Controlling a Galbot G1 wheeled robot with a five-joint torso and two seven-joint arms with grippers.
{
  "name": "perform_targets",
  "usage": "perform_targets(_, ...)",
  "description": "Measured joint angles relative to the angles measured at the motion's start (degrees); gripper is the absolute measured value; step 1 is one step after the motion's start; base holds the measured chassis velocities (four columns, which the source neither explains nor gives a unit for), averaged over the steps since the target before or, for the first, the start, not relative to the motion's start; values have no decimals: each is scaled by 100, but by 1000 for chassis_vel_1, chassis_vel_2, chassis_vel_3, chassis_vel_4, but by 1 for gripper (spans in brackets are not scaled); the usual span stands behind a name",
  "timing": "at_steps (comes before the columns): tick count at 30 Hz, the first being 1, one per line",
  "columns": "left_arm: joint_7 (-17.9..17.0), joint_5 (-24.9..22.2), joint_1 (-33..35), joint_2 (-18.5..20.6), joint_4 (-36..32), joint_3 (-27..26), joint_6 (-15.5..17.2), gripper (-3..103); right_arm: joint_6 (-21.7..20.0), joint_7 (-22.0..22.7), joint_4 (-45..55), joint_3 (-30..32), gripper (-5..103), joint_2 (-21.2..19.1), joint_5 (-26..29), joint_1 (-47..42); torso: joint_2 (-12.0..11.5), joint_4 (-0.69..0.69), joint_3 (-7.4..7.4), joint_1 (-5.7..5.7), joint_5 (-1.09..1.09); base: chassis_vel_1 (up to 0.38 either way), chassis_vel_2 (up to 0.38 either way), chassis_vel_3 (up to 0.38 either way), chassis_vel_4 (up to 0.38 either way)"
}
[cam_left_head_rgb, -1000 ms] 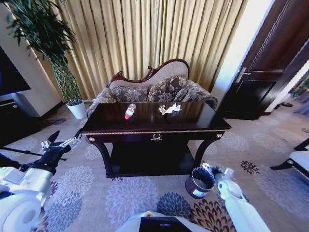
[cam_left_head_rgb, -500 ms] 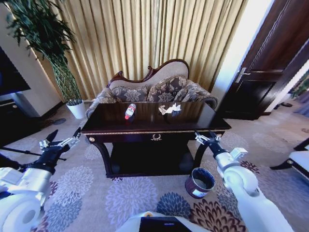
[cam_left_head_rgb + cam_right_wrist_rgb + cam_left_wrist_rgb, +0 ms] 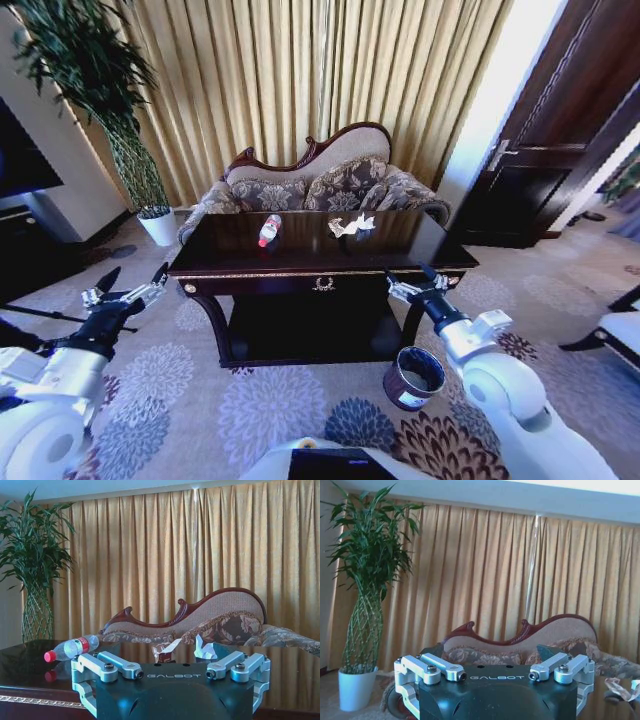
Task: Move to the front of the table and place the trash on the table into the trash bin.
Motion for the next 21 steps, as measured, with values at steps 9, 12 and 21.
perform_targets(9, -114, 205, -19, 19, 0, -20, 400, 100, 1, 1, -70, -12, 100, 2, -4, 41, 1, 0, 0, -1, 0, -14, 21, 20, -19)
perform_targets(12, -152, 216, -28, 25, 0, -24, 515, 100, 7, 1, -102, -11, 100, -1, -9, 70, 0, 0, 0, -1, 0, -84, 82, 80, -79)
perform_targets(21, -157, 225, -44, 39, 0, -16, 535, 100, 19, -7, -192, -12, 100, 0, -11, 138, -1, 0, 1, 1, 0, -104, 109, 96, -101)
